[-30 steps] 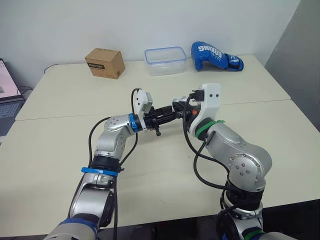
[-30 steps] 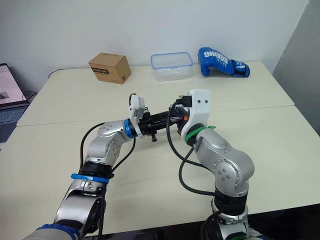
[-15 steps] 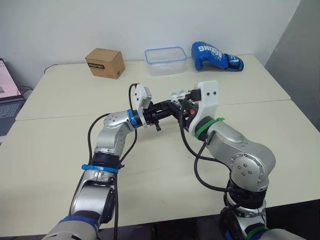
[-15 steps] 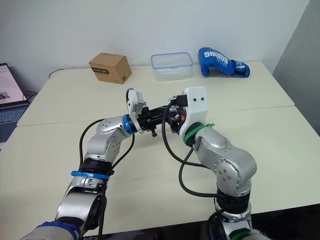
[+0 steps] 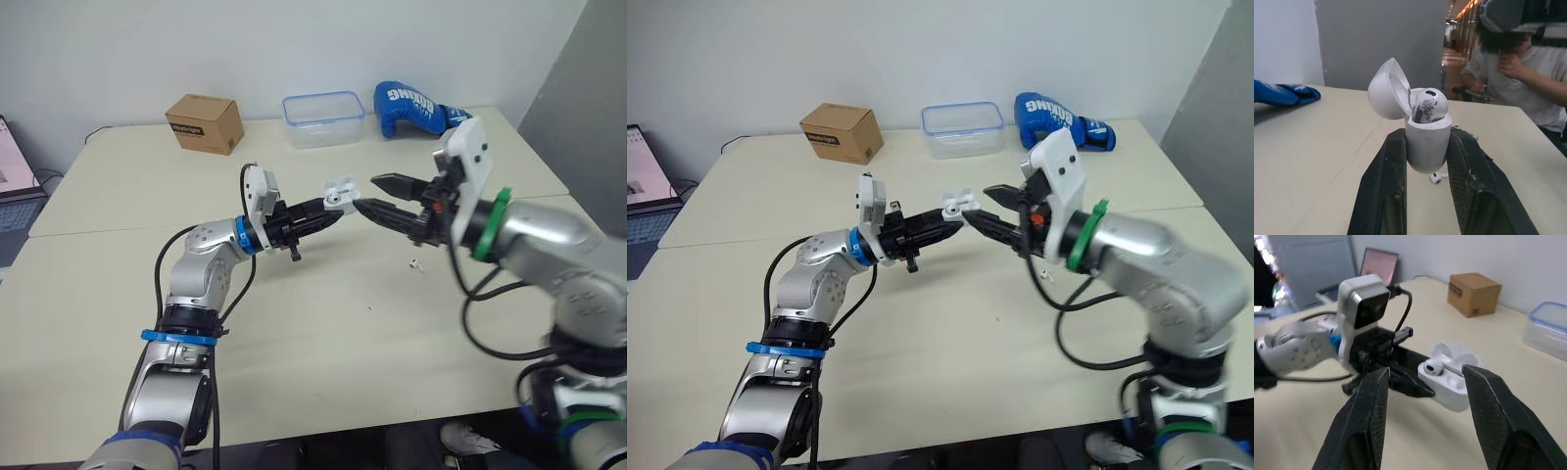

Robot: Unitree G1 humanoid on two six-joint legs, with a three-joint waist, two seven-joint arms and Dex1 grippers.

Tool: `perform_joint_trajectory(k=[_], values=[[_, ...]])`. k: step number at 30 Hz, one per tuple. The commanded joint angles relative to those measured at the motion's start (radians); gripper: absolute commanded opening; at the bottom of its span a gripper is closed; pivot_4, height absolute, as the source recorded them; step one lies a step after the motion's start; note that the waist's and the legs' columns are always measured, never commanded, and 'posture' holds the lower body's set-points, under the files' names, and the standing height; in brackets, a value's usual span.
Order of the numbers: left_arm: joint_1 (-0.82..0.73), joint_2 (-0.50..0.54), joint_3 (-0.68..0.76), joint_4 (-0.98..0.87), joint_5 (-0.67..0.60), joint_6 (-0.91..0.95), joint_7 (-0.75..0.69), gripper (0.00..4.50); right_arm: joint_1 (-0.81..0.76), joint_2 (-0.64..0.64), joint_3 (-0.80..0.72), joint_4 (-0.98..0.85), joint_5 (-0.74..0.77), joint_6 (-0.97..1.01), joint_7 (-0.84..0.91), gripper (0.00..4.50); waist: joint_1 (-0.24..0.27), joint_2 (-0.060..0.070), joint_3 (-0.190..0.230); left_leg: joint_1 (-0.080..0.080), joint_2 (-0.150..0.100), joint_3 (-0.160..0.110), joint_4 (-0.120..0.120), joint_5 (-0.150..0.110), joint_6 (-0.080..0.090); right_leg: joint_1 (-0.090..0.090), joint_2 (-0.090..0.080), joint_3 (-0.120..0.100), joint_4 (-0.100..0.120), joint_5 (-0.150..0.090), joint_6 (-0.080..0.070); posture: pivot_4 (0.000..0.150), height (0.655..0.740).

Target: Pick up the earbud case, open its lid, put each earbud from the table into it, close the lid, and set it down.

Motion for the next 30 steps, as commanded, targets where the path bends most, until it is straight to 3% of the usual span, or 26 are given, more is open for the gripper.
perform_joint_trajectory(k=[1, 5, 11, 18, 30], values=[[0.010, 0.025, 0.013, -0.073, -0.038, 0.020, -0.030, 0.79, -0.045, -0.171, 0.139, 0.084, -0.099, -0.103, 0.215, 2.44, 0.000, 0.000, 0.000, 0.000, 0.000, 0.000, 0.000, 0.000, 0.000, 0.001, 0.000, -0.001, -0.001, 0.000, 0.000, 0.150, 0.7307], [0.038, 0.045, 0.018, -0.114, -0.055, 0.039, -0.040, 0.79, -0.165, -0.309, 0.468, 0.259, -0.363, -0.166, 0.337, 2.44, -0.002, 0.000, 0.000, 0.000, 0.000, 0.001, 0.000, 0.000, 0.000, 0.001, 0.000, 0.000, -0.002, 0.000, 0.001, 0.150, 0.7307], [0.088, 0.057, 0.018, -0.191, -0.069, 0.060, -0.034, 0.79, -0.292, -0.245, 0.733, 0.480, -0.573, -0.140, 0.435, 2.44, -0.003, -0.001, 0.000, -0.001, 0.001, 0.002, -0.001, 0.000, 0.000, -0.002, 0.000, 0.001, -0.002, 0.000, 0.000, 0.150, 0.7307], [0.130, 0.063, 0.023, -0.262, -0.075, 0.076, -0.007, 0.79, -0.377, -0.024, 0.778, 0.794, -0.664, -0.050, 0.405, 2.44, 0.000, -0.001, 0.000, -0.003, 0.001, 0.001, 0.000, 0.000, 0.000, -0.003, -0.001, 0.001, -0.002, 0.001, 0.000, 0.150, 0.7307], [0.179, 0.075, 0.026, -0.321, -0.091, 0.090, 0.032, 0.79, -0.359, 0.052, 0.772, 0.869, -0.741, 0.000, 0.395, 2.44, 0.007, -0.001, 0.000, -0.004, -0.001, 0.000, 0.000, 0.000, -0.001, -0.004, -0.002, 0.000, -0.002, 0.001, 0.000, 0.150, 0.7307]])
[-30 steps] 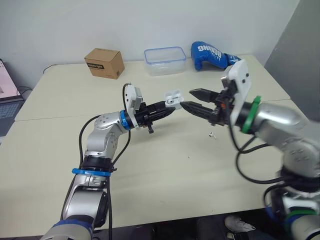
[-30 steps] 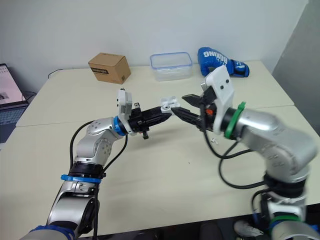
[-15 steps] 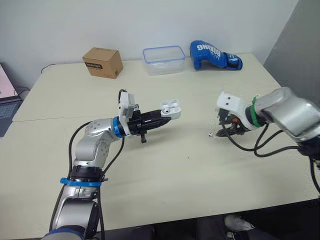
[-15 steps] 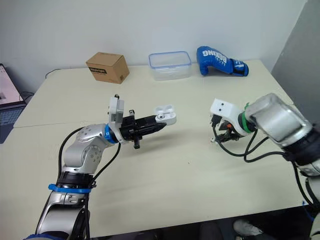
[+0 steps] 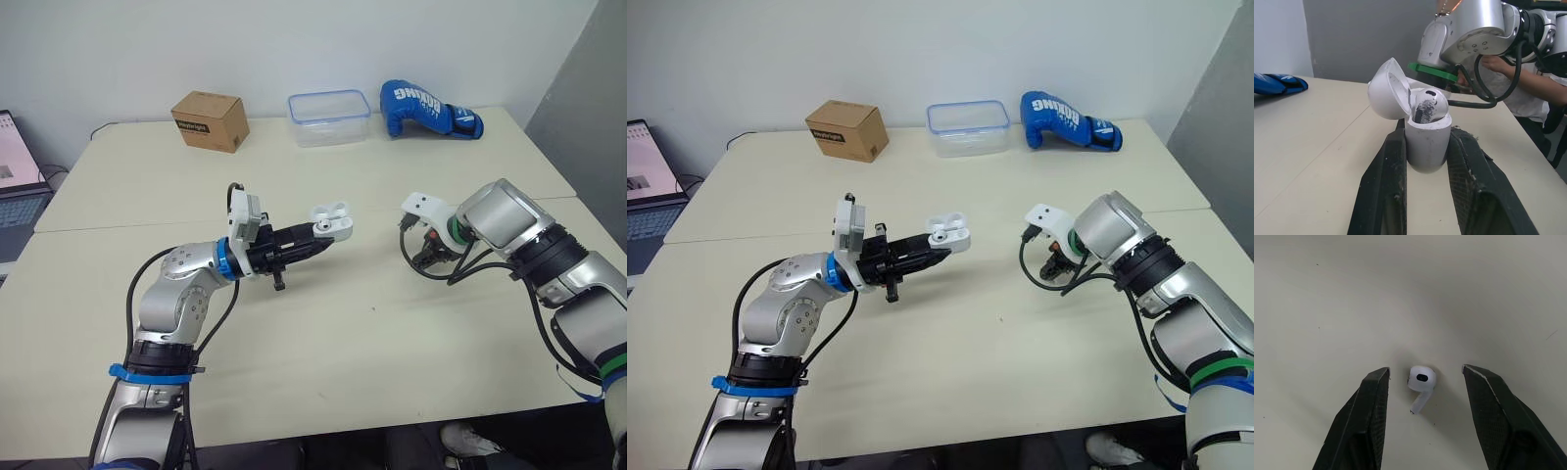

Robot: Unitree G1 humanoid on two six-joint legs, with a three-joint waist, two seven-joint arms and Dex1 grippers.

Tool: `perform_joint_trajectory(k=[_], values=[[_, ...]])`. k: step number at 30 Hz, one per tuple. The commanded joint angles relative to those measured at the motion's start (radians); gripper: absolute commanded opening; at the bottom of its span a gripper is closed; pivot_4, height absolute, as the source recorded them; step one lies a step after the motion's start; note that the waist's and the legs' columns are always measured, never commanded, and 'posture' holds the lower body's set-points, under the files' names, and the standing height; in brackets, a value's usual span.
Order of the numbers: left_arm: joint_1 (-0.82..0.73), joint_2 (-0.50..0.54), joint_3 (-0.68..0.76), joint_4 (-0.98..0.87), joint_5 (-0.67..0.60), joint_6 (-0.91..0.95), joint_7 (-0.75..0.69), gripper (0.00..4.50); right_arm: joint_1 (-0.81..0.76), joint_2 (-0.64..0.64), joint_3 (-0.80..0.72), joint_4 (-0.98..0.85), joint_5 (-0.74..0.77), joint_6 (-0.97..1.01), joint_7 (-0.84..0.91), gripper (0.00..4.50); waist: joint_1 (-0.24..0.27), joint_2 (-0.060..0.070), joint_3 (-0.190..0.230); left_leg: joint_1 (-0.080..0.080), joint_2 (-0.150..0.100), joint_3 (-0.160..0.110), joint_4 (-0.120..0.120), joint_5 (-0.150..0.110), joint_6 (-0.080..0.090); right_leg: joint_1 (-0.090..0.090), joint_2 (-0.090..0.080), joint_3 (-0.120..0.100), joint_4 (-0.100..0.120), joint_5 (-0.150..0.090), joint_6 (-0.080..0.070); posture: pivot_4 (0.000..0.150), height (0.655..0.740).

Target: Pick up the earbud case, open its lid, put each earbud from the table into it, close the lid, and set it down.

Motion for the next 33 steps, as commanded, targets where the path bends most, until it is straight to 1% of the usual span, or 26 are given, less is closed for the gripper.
perform_joint_trajectory(k=[1, 13, 26, 29, 33], values=[[0.006, 0.009, 0.016, -0.040, -0.021, 0.000, 0.012, 0.79, 0.001, -0.002, -0.020, -0.034, -0.015, 0.032, -0.007, 2.44, -0.001, 0.000, 0.000, 0.000, 0.000, 0.000, 0.000, 0.000, 0.000, 0.000, 0.000, 0.000, 0.000, 0.000, 0.000, 0.150, 0.7307], [-0.001, 0.001, 0.009, -0.034, -0.020, -0.004, 0.024, 0.79, 0.031, 0.056, -0.074, -0.018, -0.010, 0.105, -0.105, 2.44, -0.005, 0.000, 0.000, 0.000, 0.000, 0.000, 0.000, 0.000, 0.000, 0.000, 0.000, 0.000, 0.000, 0.000, 0.000, 0.150, 0.7307], [-0.001, 0.000, 0.009, -0.028, -0.016, -0.009, 0.029, 0.79, 0.036, 0.049, -0.064, -0.017, -0.010, 0.104, -0.110, 2.44, -0.005, 0.000, 0.000, 0.000, 0.000, 0.000, 0.001, 0.000, 0.000, 0.000, 0.000, 0.000, 0.001, 0.000, 0.000, 0.150, 0.7307], [-0.002, 0.001, 0.010, -0.024, -0.016, -0.011, 0.027, 0.79, 0.036, 0.047, -0.062, -0.019, -0.015, 0.099, -0.115, 1.88, -0.005, 0.000, 0.000, 0.000, 0.000, 0.000, 0.001, 0.000, 0.000, 0.000, 0.000, 0.000, 0.000, 0.000, 0.000, 0.150, 0.7307], [-0.004, 0.003, 0.010, -0.020, -0.014, -0.014, 0.026, 0.79, 0.034, 0.048, -0.060, -0.015, -0.016, 0.097, -0.115, 0.47, -0.005, 0.000, 0.000, 0.000, 0.000, 0.000, 0.001, 0.000, 0.000, 0.000, 0.000, 0.000, 0.000, 0.000, 0.000, 0.150, 0.7307]])
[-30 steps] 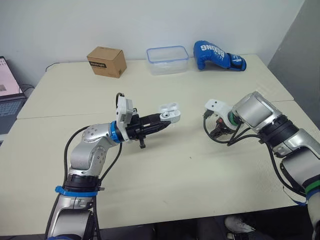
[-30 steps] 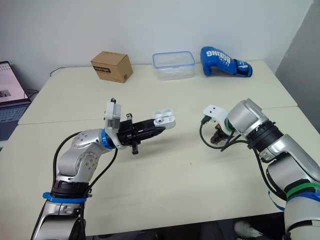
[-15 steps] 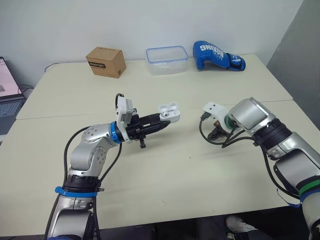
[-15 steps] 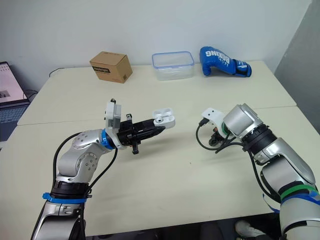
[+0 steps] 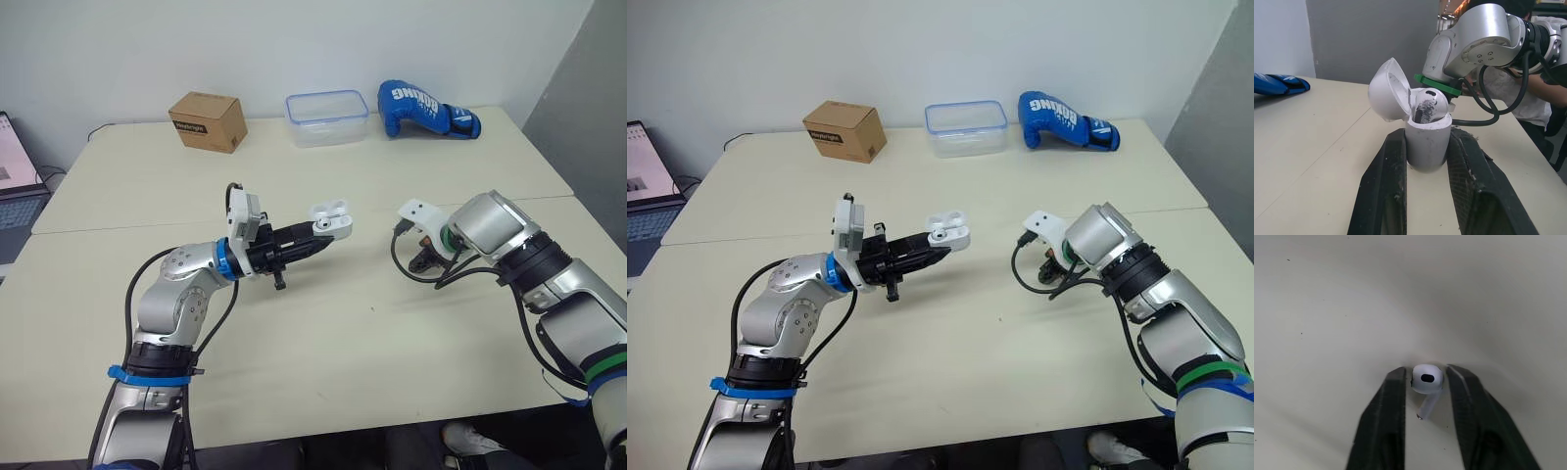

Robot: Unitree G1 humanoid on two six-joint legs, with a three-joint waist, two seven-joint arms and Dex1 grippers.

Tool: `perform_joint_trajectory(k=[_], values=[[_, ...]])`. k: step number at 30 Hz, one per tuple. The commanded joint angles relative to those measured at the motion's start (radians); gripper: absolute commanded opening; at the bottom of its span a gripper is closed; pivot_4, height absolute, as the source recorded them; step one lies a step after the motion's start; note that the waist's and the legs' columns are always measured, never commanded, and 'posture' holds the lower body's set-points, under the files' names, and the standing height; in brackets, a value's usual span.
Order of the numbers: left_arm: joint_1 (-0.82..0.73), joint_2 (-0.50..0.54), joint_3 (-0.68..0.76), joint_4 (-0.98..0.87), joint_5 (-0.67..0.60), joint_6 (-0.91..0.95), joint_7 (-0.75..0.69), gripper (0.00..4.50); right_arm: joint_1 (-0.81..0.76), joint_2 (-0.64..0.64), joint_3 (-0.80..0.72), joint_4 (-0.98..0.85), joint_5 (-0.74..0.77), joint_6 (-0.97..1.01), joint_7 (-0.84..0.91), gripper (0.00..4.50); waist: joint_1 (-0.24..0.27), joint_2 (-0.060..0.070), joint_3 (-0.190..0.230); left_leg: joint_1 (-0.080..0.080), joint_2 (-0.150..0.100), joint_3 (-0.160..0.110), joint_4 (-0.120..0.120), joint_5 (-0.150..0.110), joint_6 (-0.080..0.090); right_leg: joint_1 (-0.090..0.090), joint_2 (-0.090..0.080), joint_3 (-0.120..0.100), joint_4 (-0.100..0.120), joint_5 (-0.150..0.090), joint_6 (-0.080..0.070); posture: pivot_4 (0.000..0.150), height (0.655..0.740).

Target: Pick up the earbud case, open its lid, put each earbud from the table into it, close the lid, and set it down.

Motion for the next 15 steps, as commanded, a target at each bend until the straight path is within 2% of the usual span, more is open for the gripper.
perform_joint_trajectory(k=[1, 6, 9, 15], values=[[-0.010, 0.003, 0.011, -0.016, -0.011, -0.022, 0.000, 0.79, -0.002, -0.009, -0.007, -0.008, -0.015, -0.001, -0.004, 0.36, 0.000, 0.000, 0.000, 0.000, 0.000, 0.000, 0.000, 0.000, 0.000, 0.000, 0.000, 0.000, 0.000, 0.000, 0.000, 0.150, 0.7307], [-0.010, 0.002, 0.010, -0.015, -0.009, -0.024, 0.001, 0.79, 0.001, -0.017, 0.000, -0.013, -0.013, -0.010, 0.009, 0.36, 0.000, 0.000, 0.000, 0.000, 0.000, 0.000, 0.000, 0.000, 0.000, 0.000, 0.000, 0.000, 0.000, 0.000, 0.000, 0.150, 0.7307], [-0.009, 0.003, 0.010, -0.015, -0.009, -0.025, 0.000, 0.79, 0.008, -0.063, 0.020, -0.068, -0.013, -0.088, 0.068, 0.36, 0.001, 0.000, 0.000, 0.000, 0.000, 0.000, 0.000, 0.000, 0.000, 0.000, 0.000, 0.000, 0.000, 0.000, 0.000, 0.150, 0.7307], [-0.009, 0.007, 0.010, -0.013, -0.010, -0.025, -0.008, 0.79, 0.041, -0.226, 0.054, -0.244, -0.059, -0.482, 0.304, 0.36, -0.001, 0.000, 0.000, -0.001, 0.000, 0.000, 0.000, 0.000, 0.000, 0.000, 0.000, 0.000, -0.001, 0.000, 0.000, 0.150, 0.7307]])
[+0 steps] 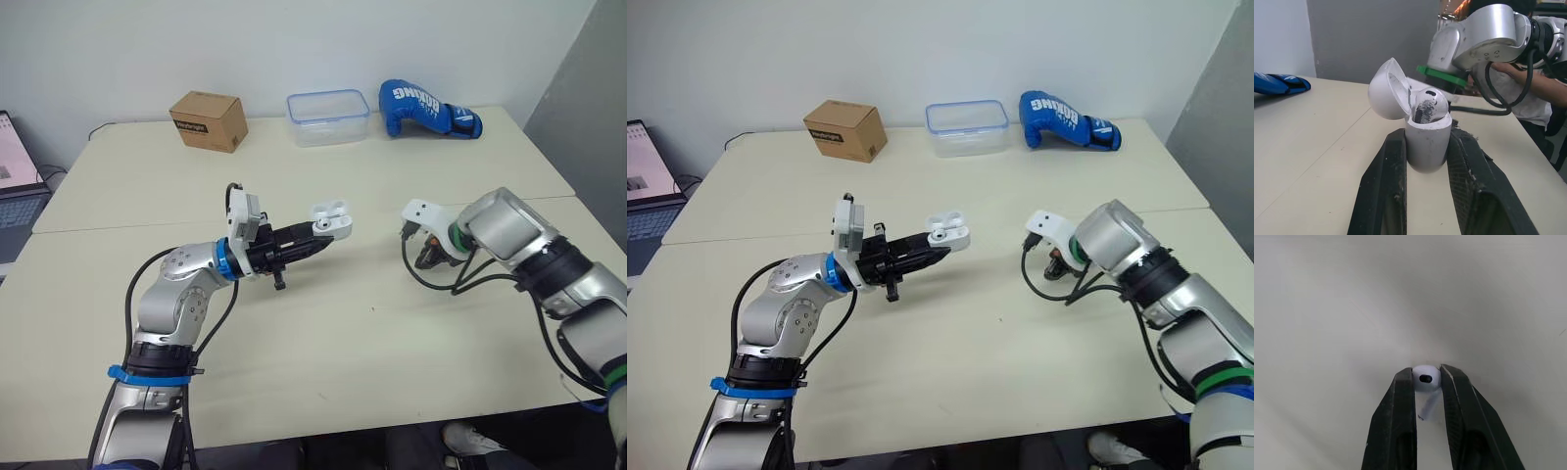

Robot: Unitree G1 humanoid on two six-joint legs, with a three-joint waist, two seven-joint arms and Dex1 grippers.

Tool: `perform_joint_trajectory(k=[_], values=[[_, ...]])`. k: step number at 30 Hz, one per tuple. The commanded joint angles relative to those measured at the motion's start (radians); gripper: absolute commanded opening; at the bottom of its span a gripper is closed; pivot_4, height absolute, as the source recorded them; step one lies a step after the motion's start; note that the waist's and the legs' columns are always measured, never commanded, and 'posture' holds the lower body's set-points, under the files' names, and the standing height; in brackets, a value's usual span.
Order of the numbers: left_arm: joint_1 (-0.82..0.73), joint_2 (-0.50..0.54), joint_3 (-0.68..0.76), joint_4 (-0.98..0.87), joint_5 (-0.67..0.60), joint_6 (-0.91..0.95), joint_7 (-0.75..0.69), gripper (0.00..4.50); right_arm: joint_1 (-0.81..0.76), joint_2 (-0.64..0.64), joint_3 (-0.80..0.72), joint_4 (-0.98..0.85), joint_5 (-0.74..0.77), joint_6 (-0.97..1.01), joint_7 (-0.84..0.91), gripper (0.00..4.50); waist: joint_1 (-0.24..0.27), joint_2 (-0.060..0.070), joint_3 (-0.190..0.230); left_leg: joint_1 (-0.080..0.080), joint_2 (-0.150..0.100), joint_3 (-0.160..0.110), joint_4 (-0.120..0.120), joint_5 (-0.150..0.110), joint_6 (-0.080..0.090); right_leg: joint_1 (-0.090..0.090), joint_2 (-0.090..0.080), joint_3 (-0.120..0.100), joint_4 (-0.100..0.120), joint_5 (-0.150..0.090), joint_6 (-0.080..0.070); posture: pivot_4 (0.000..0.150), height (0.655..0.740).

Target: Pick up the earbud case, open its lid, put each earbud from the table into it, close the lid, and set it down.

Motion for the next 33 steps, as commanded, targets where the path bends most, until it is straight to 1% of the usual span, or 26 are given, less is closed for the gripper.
perform_joint_trajectory(k=[1, 5, 11, 20, 25, 27, 28, 31, 33], values=[[-0.008, 0.006, 0.010, -0.019, -0.011, -0.020, -0.003, 0.79, 0.002, -0.050, 0.000, -0.085, -0.033, -0.179, 0.130, 0.36, -0.002, 0.000, 0.000, 0.000, 0.000, 0.000, 0.000, 0.000, 0.000, 0.000, 0.000, 0.000, 0.000, 0.000, 0.000, 0.150, 0.7307], [-0.002, 0.023, 0.007, -0.024, -0.010, -0.014, -0.022, 0.79, 0.036, -0.095, 0.024, -0.107, -0.108, -0.388, 0.237, 0.36, -0.005, 0.000, 0.000, 0.001, 0.001, 0.001, 0.000, 0.000, 0.000, 0.001, 0.000, 0.000, 0.001, 0.000, 0.000, 0.150, 0.7307], [0.006, 0.041, 0.004, -0.019, -0.012, -0.014, -0.044, 0.79, 0.083, -0.111, 0.017, -0.074, -0.196, -0.573, 0.328, 0.36, -0.003, 0.000, 0.000, 0.001, 0.000, 0.001, 0.000, 0.000, 0.000, 0.001, 0.000, 0.000, 0.000, 0.000, 0.000, 0.150, 0.7307], [0.003, 0.029, -0.008, -0.017, -0.005, -0.016, -0.046, 0.79, 0.121, -0.075, -0.006, -0.011, -0.293, -0.671, 0.340, 0.36, -0.002, 0.000, 0.000, 0.001, 0.000, 0.000, 0.000, 0.000, 0.000, 0.001, 0.000, 0.000, 0.000, 0.000, 0.000, 0.150, 0.7307], [0.004, 0.027, -0.009, -0.022, -0.007, -0.016, -0.042, 0.79, 0.132, -0.056, -0.025, 0.007, -0.326, -0.694, 0.344, 0.36, -0.002, 0.000, 0.000, 0.001, 0.000, 0.000, 0.000, 0.000, 0.000, 0.001, 0.000, 0.000, 0.000, 0.000, 0.000, 0.150, 0.7307], [0.003, 0.027, -0.009, -0.022, -0.007, -0.016, -0.041, 0.79, 0.138, -0.053, -0.035, 0.003, -0.335, -0.694, 0.353, 1.10, -0.002, 0.000, 0.000, 0.001, 0.000, 0.000, 0.000, 0.000, 0.000, 0.001, 0.000, 0.000, 0.000, 0.000, 0.000, 0.150, 0.7307], [0.003, 0.027, -0.008, -0.022, -0.007, -0.016, -0.040, 0.79, 0.141, -0.054, -0.039, -0.002, -0.346, -0.702, 0.347, 1.36, -0.002, 0.000, 0.000, 0.001, 0.000, 0.000, 0.000, 0.000, 0.000, 0.001, 0.000, 0.000, 0.000, 0.000, 0.000, 0.150, 0.7307], [0.007, 0.027, -0.008, -0.025, -0.008, -0.016, -0.039, 0.79, 0.155, -0.064, -0.058, -0.043, -0.365, -0.701, 0.351, 2.39, -0.001, 0.000, 0.000, 0.001, 0.000, 0.000, 0.000, 0.000, 0.000, 0.001, 0.000, 0.000, 0.000, 0.000, 0.000, 0.150, 0.7307], [0.008, 0.028, -0.008, -0.025, -0.008, -0.016, -0.040, 0.79, 0.170, -0.076, -0.070, -0.087, -0.378, -0.692, 0.368, 2.39, 0.000, 0.000, 0.000, 0.001, 0.000, 0.000, 0.000, 0.000, 0.000, 0.001, 0.000, 0.000, 0.000, 0.000, 0.000, 0.150, 0.7307]])
